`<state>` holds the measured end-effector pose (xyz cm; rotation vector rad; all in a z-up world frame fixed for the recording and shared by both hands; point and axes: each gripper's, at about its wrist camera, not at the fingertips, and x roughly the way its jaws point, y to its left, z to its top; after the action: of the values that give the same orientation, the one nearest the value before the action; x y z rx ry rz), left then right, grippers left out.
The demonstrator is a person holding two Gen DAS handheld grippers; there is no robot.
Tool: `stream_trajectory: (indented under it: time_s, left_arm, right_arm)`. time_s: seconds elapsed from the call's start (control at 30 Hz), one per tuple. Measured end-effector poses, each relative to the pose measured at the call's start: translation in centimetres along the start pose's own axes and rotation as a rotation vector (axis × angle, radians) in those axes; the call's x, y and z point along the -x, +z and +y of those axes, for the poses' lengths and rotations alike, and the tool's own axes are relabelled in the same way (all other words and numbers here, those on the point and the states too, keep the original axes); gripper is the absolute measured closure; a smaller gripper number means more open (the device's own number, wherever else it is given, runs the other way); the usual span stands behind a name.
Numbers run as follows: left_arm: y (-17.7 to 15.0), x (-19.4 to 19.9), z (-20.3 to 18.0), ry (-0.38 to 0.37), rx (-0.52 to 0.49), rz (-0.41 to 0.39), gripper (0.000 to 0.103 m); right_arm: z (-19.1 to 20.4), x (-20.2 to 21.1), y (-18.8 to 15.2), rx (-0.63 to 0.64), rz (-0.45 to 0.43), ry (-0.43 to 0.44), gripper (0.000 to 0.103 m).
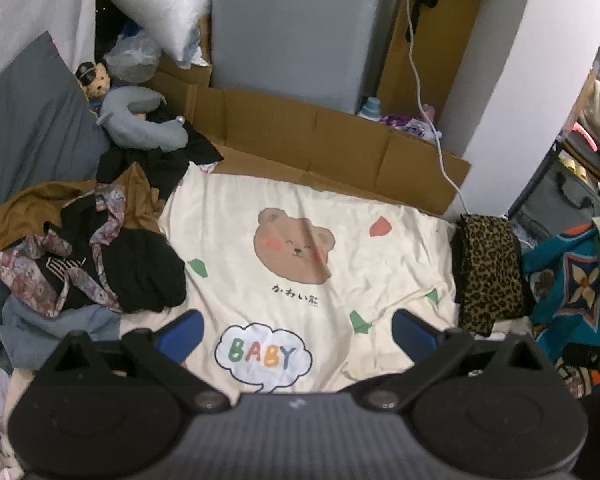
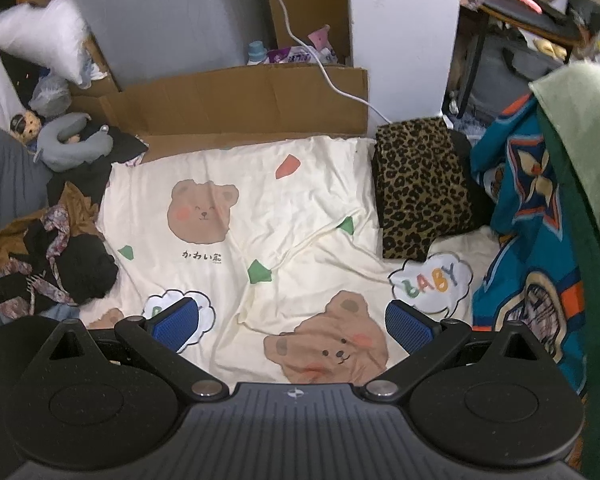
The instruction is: Fold clothes
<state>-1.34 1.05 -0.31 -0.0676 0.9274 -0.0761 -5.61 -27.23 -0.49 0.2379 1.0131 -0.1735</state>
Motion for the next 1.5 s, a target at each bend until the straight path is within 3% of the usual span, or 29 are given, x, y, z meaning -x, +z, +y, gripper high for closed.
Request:
stream_trajectory:
  time_s: [0.27,0.67,1.17,1.5]
  left_arm:
    - [-0.2,1.0,-0.8,0.046,-0.039,-0.042,0.003]
    - [0.3,-0.4,-0.5,0.047,-0.032,-0.006,0.003]
    - [0.3,-0.8,-0.4,0.107,-0.036,0.002,0.001]
    - [1.1,-0.4,1.0,0.072,0.007,0.013,0.001]
  right_arm:
    - [0.2,-0.1,0.6,0.051,-0.01,-0.004,0.0]
    - [-0.2,-1.0,0.9,0.041,0.008,0.002,0.0]
    - [-0.3,-1.9,1.0,0.033,0.053,0.018,0.0]
    - [1.2,-1.2,2.4,0.084,0.011,0.023,0.0]
